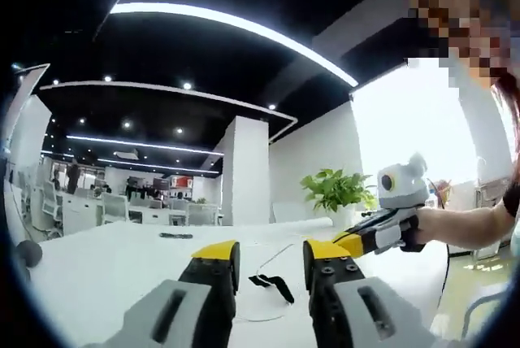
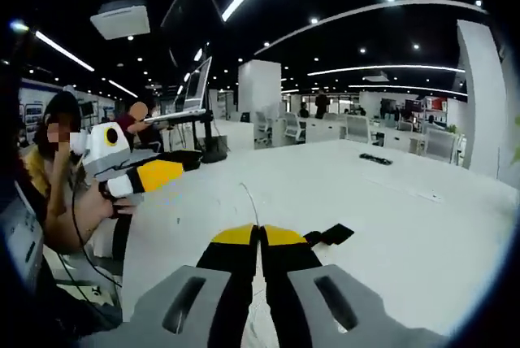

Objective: Peel open the Velcro strap on the desktop, arrange the wired earphones neatly onto it, and close the Velcro strap to secure them.

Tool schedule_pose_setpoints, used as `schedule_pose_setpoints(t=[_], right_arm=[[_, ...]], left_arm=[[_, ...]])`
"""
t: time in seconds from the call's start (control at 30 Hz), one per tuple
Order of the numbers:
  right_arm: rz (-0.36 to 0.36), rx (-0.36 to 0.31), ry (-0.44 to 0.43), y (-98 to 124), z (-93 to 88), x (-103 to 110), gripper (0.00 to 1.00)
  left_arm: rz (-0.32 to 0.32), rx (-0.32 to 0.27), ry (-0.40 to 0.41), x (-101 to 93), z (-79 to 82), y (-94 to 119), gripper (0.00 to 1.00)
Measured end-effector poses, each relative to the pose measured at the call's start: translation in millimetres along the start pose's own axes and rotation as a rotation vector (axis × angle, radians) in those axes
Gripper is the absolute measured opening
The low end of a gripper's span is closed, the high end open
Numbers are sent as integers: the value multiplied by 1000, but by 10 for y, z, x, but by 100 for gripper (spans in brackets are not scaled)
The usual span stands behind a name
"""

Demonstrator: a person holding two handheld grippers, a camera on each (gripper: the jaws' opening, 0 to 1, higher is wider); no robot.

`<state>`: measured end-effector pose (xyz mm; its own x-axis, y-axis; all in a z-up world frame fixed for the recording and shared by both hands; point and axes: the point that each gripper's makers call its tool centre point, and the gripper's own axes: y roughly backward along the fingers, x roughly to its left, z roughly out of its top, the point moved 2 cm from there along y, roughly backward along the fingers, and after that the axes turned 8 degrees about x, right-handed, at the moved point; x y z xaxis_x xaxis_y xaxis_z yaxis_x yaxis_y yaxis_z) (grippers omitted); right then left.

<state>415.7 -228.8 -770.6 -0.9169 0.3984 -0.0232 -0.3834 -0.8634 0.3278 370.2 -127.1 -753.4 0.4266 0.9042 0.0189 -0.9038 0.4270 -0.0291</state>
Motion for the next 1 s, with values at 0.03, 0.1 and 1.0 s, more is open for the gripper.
schedule_pose_setpoints(t=[0.03, 0.1, 1.0], right_arm=[[15, -8, -3, -4, 17, 49, 5], [37, -21, -4, -5, 53, 134, 5], [-43, -91, -47, 198, 142, -49, 5]], left_arm=[[0, 20, -37, -34, -41, -22, 35], [12, 48, -80, -30, -122, -83, 36], [-96, 72, 104, -368, -239, -82, 27]])
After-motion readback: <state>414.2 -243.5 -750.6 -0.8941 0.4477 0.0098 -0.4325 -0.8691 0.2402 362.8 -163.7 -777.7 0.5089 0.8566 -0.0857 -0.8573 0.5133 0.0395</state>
